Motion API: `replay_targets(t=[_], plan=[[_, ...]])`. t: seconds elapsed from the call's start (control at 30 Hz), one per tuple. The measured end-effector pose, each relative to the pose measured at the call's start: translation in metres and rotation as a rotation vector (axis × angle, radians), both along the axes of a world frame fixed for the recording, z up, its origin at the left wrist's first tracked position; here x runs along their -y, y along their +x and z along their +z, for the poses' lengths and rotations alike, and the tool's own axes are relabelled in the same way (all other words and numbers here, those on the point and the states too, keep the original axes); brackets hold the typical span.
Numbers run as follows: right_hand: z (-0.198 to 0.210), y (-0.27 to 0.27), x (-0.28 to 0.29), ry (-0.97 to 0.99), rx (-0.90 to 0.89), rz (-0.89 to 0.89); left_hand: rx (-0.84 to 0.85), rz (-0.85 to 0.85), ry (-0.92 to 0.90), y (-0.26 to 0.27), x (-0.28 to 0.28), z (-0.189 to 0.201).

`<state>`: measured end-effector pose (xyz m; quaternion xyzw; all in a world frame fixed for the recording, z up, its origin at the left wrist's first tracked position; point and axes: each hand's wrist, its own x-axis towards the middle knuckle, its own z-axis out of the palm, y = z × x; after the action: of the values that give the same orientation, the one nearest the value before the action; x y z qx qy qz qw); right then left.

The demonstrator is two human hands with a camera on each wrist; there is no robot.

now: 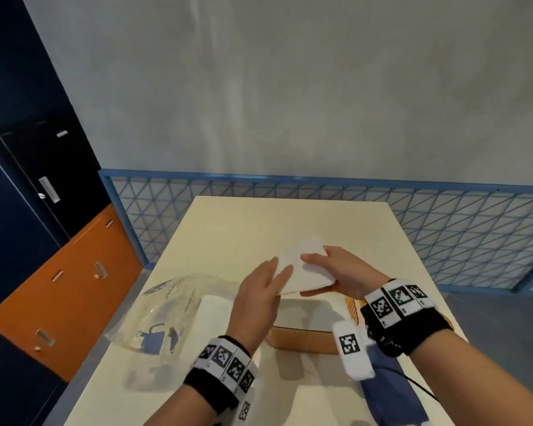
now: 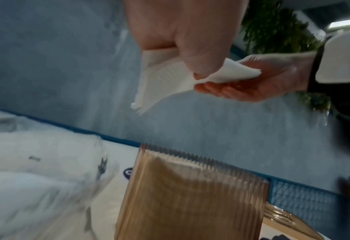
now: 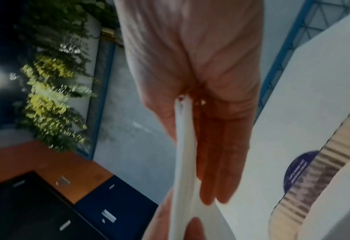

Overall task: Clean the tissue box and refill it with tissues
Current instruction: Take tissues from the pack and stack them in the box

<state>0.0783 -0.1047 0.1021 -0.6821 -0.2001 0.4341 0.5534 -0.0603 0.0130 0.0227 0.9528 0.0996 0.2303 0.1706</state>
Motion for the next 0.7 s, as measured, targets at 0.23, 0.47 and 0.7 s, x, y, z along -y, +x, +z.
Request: replay_targets(t=[0.23, 0.47, 0.7], plan=[[0.012, 0.013, 0.020, -0.151, 0.441, -0.052, 0.198, 0.133, -1.038, 0.004, 0.015, -0.001], [0.008, 0.023, 0.031, -0.036, 0.110, -0.130, -0.016, 0.119, -1.905, 0.025, -0.004, 0.013], [-0.031, 0.036, 0.034, -0.138, 0.024, -0.238, -0.072, 0.336, -1.410, 0.039, -0.010, 0.007]])
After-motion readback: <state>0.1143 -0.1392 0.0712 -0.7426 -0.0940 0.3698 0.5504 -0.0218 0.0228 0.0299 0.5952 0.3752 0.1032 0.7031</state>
